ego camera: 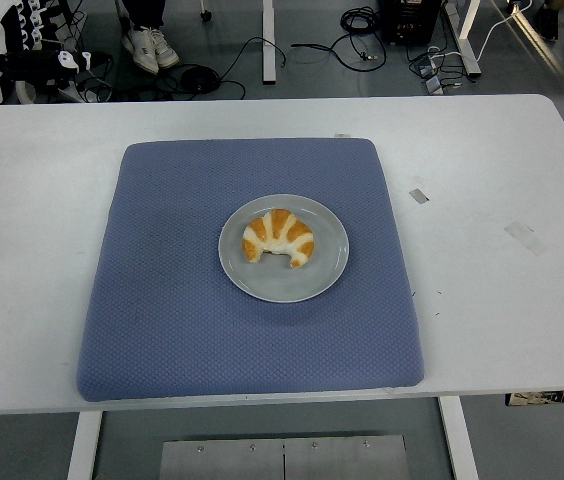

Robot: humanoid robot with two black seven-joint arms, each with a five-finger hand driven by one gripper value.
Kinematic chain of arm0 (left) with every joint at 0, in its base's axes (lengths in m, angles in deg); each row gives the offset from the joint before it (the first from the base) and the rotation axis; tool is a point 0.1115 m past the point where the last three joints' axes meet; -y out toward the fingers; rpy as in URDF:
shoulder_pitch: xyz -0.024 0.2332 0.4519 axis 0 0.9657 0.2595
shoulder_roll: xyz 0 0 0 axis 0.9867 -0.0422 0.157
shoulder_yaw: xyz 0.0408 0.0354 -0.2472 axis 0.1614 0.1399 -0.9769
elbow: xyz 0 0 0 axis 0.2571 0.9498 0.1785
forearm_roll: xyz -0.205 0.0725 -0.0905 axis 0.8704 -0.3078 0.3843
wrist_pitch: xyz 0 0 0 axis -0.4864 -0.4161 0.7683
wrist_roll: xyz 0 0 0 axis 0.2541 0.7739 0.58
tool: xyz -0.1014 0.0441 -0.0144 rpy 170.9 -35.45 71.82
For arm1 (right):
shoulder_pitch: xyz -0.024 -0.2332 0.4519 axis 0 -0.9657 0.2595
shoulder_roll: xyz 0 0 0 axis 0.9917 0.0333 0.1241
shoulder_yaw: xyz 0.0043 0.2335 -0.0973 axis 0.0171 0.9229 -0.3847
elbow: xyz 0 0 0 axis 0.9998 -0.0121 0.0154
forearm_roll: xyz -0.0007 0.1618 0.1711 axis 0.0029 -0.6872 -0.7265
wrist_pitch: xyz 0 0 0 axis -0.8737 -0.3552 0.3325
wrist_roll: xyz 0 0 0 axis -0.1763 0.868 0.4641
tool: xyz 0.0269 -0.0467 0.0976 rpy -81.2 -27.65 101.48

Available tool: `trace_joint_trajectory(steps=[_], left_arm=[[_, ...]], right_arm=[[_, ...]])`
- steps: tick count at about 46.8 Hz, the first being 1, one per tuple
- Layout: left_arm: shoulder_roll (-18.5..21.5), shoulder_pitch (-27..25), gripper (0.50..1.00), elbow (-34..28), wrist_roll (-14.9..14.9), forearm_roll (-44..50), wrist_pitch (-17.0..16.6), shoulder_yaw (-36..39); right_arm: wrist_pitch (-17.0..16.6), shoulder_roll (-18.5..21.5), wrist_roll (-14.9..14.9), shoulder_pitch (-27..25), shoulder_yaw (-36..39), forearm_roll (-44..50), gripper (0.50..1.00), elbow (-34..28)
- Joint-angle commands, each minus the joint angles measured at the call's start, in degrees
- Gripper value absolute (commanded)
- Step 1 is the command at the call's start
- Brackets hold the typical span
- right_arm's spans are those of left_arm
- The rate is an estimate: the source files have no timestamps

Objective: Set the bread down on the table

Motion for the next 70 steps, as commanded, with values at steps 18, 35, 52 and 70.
trace_joint_trajectory(steps=[18,35,52,70], left_arm=[[0.2,0.1,0.980,0.1,-0.2,0.0,-0.2,0.0],[1.1,0.2,0.980,0.1,-0.2,0.1,-0.2,-0.4],[0.9,-2.8,0.980,-2.0,1.8,-3.1,-0.3,2.4],[-2.7,-5.8,0.978,-5.5,8.3,-11.1,-2.0,6.2]], right_arm=[[0.0,0.0,0.0,0.0,0.0,0.0,1.000,0.0],[0.0,0.0,0.0,0.0,0.0,-0.1,1.000,0.0],[0.0,0.0,0.0,0.0,0.0,0.0,1.000,0.0],[0.0,0.0,0.0,0.0,0.0,0.0,1.000,0.0]])
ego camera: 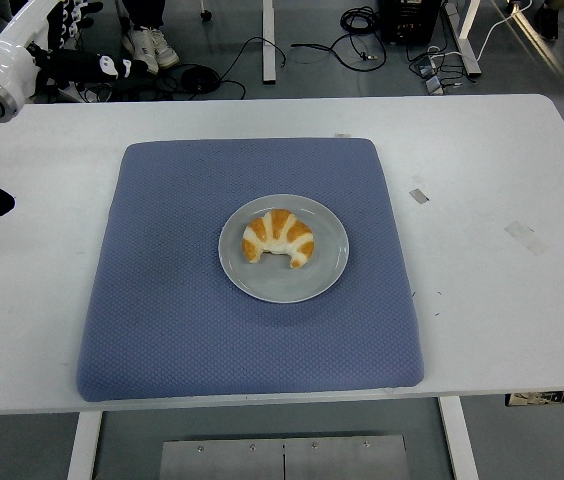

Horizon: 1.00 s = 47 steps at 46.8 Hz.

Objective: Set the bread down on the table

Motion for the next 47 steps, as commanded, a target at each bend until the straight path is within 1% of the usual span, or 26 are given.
trace_joint_trajectory(steps=[1,4,9,13,17,23,31,39,43,47], left_arm=[[-0.8,-0.1,0.978,-1.1,1.6,-1.7,-0.6,0.2],[-1.5,-0.4,0.978,-1.7,3.1,-2.8,-0.6,0.8],[-2.1,-2.0,0.978,-2.6,5.1,-5.3,-0.7,3.8],[-2.3,-2.6,0.978,-3.9,7.1,-9.1,-0.7,5.8],[-3.4,-2.9,0.978,-4.2,8.8,-12.5,-0.7,6.3],[-4.7,-3.9,0.978,-4.2,9.0,-13.8,-0.9,8.9],[-6.3,-7.4,0.978,-4.2,9.0,-15.0,-4.4,16.7],[-9.3,-7.7,0.978,-4.3,9.1,-15.5,-5.7,19.2],[-10.2,-7.8,0.978,-4.3,9.6,-16.1,-5.8,20.7],[-11.4,-7.8,0.978,-4.3,11.1,-18.0,-5.8,23.0]], right_arm=[[0.0,0.0,0.0,0.0,0.0,0.0,1.000,0.0],[0.0,0.0,0.0,0.0,0.0,0.0,1.000,0.0],[0.0,0.0,0.0,0.0,0.0,0.0,1.000,0.0],[0.0,0.0,0.0,0.0,0.0,0.0,1.000,0.0],[0.0,0.0,0.0,0.0,0.0,-0.1,1.000,0.0],[0.0,0.0,0.0,0.0,0.0,-0.1,1.000,0.0],[0.0,0.0,0.0,0.0,0.0,0.0,1.000,0.0],[0.0,0.0,0.0,0.0,0.0,0.0,1.000,0.0],[0.0,0.0,0.0,0.0,0.0,0.0,1.000,0.0],[0.0,0.0,0.0,0.0,0.0,0.0,1.000,0.0]])
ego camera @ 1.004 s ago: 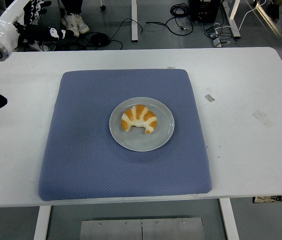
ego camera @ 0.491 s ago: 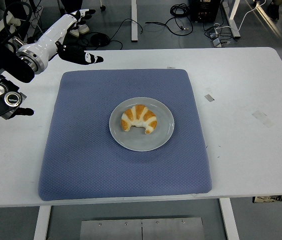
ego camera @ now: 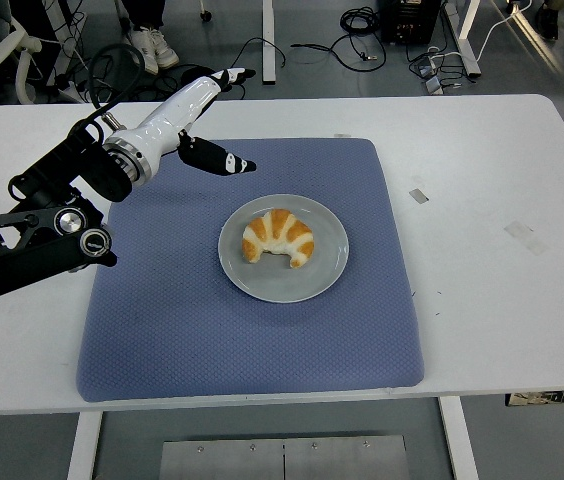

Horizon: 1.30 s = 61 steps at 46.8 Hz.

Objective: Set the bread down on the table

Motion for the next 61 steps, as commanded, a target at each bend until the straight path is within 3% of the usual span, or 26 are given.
trace_joint_trajectory(steps=[1,16,24,28,37,46,51,61], left_arm=[[-0.8,0.0,0.978,0.0,1.5,-1.3,0.0,2.1],[-1.4,-2.2,0.972,-0.6,5.8,-1.5,2.3,7.2],[-2.0,-2.4,0.974,-0.9,6.4,-1.4,3.5,7.7],[-1.8,-3.0,0.975,-1.5,8.6,-1.5,3.4,8.2],[-1.4,-5.0,0.981,-3.4,11.0,-8.5,3.5,8.8],[-2.2,-5.2,0.981,-3.7,11.0,-10.3,4.2,10.4],[-2.5,-5.9,0.981,-4.9,11.0,-12.9,7.2,11.8],[-3.6,-6.0,0.981,-5.0,11.1,-13.6,8.8,12.2]], right_arm=[[0.0,0.0,0.0,0.0,0.0,0.0,1.000,0.0],[0.0,0.0,0.0,0.0,0.0,0.0,1.000,0.0],[0.0,0.0,0.0,0.0,0.0,-0.1,1.000,0.0],[0.0,0.0,0.0,0.0,0.0,0.0,1.000,0.0],[0.0,0.0,0.0,0.0,0.0,0.0,1.000,0.0],[0.0,0.0,0.0,0.0,0.0,0.0,1.000,0.0],[0.0,0.0,0.0,0.0,0.0,0.0,1.000,0.0],[0.0,0.0,0.0,0.0,0.0,0.0,1.000,0.0]])
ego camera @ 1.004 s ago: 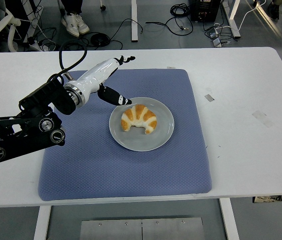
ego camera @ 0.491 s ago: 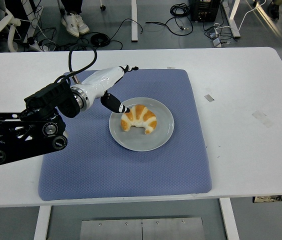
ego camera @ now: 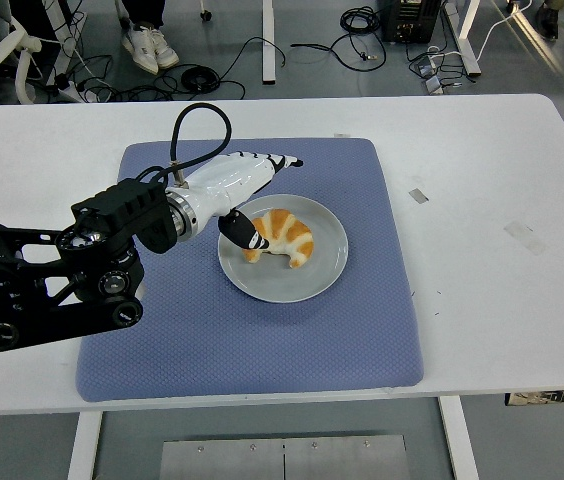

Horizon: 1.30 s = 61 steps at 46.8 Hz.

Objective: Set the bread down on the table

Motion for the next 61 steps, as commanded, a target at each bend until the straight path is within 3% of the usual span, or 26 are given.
trace_joint_trajectory(steps=[1,21,41,47,61], left_arm=[[-0.3,0.0,0.981,0.0,0.1,0.2,0.8,0.1],[-1.2,0.1,0.965,1.3,0.2,0.8,1.5,1.9],[-2.3,0.3,0.963,4.8,0.2,1.1,4.2,1.9],[-3.2,0.5,0.940,5.9,0.2,1.2,4.7,2.0],[-4.7,1.2,0.933,7.7,0.2,1.1,4.2,2.6]], right_arm=[[0.0,0.0,0.0,0.0,0.0,0.0,1.000,0.0],[0.0,0.0,0.0,0.0,0.0,0.0,1.000,0.0],[0.0,0.0,0.0,0.0,0.1,0.0,1.000,0.0],[0.0,0.0,0.0,0.0,0.1,-0.1,1.000,0.0],[0.0,0.0,0.0,0.0,0.0,-0.1,1.000,0.0]])
